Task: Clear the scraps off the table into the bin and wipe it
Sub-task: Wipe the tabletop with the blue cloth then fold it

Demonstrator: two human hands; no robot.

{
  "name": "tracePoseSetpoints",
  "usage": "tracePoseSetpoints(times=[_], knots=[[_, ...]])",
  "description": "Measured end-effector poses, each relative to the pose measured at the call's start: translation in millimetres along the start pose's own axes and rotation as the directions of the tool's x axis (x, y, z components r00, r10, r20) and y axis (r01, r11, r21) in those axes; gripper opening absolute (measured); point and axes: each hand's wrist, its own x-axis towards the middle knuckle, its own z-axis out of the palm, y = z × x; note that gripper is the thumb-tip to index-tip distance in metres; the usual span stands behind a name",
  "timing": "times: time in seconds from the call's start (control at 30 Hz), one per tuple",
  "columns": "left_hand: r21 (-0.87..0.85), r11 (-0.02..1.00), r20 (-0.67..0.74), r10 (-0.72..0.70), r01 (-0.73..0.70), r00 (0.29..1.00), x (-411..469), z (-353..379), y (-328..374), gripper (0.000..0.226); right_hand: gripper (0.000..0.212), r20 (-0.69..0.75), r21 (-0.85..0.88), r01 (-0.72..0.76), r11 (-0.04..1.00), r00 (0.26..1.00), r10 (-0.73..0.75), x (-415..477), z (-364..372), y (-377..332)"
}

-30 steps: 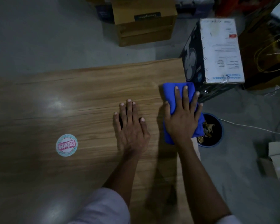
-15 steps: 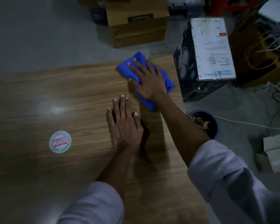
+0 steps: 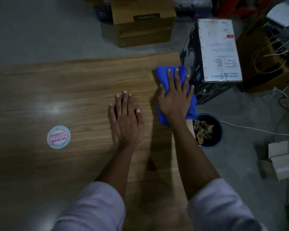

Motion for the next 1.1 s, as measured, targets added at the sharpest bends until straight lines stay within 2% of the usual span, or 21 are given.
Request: tracePoseSetpoints(times=[0.07, 0.17, 0.23, 0.3, 0.4, 0.57, 0.6, 0.67, 0.73, 0.77, 0.83, 0.9, 1.0, 1.07, 1.1], knots=[[-0.052, 0.999, -0.047, -0.001, -0.001, 0.999, 0, 1, 0, 0.059, 0.064, 0.043, -0.007, 0.047, 0.999, 0.998, -0.047, 11, 7, -25], [-0.201, 0.979, -0.134, -0.050, 0.022, 0.990, -2, -2, 0, 0.056, 0.061, 0.095, 0.056, 0.306, 0.950, 0.946, -0.311, -24, 10, -41], [-0.256, 0.966, -0.161, -0.057, 0.014, 0.985, -3, -5, -2, 0.056, 0.060, 0.098, 0.090, 0.413, 0.906, 0.902, -0.421, -72, 3, -18], [-0.244, 0.969, -0.152, -0.008, -0.029, 0.988, -4, -6, -2, 0.055, 0.060, 0.094, 0.073, 0.382, 0.921, 0.917, -0.388, -113, -8, 22], [-0.186, 0.978, -0.108, 0.071, -0.090, 0.992, -4, -6, -2, 0.057, 0.061, 0.084, 0.025, 0.223, 0.974, 0.971, -0.224, -124, -20, 64], [-0.188, 0.977, -0.099, 0.087, -0.105, 0.991, -3, -7, -4, 0.061, 0.064, 0.020, -0.005, 0.028, 1.000, 0.999, -0.028, -59, -2, 20], [-0.212, 0.971, -0.112, 0.085, -0.107, 0.990, -4, -7, -3, 0.061, 0.065, 0.031, -0.004, 0.044, 0.999, 0.999, -0.043, -51, 2, 5], [-0.277, 0.954, -0.133, 0.084, -0.118, 0.988, -9, -6, -5, 0.059, 0.065, 0.075, 0.001, 0.208, 0.978, 0.975, -0.207, -59, 6, -13], [-0.324, 0.940, -0.103, 0.080, -0.109, 0.991, -22, -8, -10, 0.059, 0.062, 0.105, 0.021, 0.393, 0.919, 0.914, -0.393, -96, 0, -5], [-0.331, 0.938, -0.072, 0.083, -0.102, 0.994, -31, -10, -13, 0.060, 0.061, 0.110, 0.032, 0.430, 0.902, 0.896, -0.431, -117, -7, 9], [-0.310, 0.944, -0.023, 0.110, -0.112, 0.994, -52, -13, -19, 0.062, 0.063, 0.131, 0.029, 0.376, 0.926, 0.917, -0.376, -149, -17, 50], [-0.311, 0.945, 0.019, 0.110, -0.099, 0.994, -68, -15, -21, 0.064, 0.064, 0.116, 0.010, 0.198, 0.980, 0.973, -0.198, -157, -26, 81], [-0.417, 0.909, 0.053, 0.039, -0.013, 0.998, -76, -21, -10, 0.064, 0.065, 0.055, -0.010, 0.003, 1.000, 0.998, -0.002, -136, -20, 72], [-0.455, 0.886, 0.003, 0.099, -0.087, 0.995, -78, -27, 7, 0.060, 0.066, 0.033, -0.031, 0.026, 0.999, 0.999, -0.025, -122, -9, 41], [-0.463, 0.872, -0.035, 0.161, -0.158, 0.986, -77, -30, 16, 0.057, 0.067, 0.063, -0.054, 0.104, 0.993, 0.993, -0.100, -120, -4, 27]])
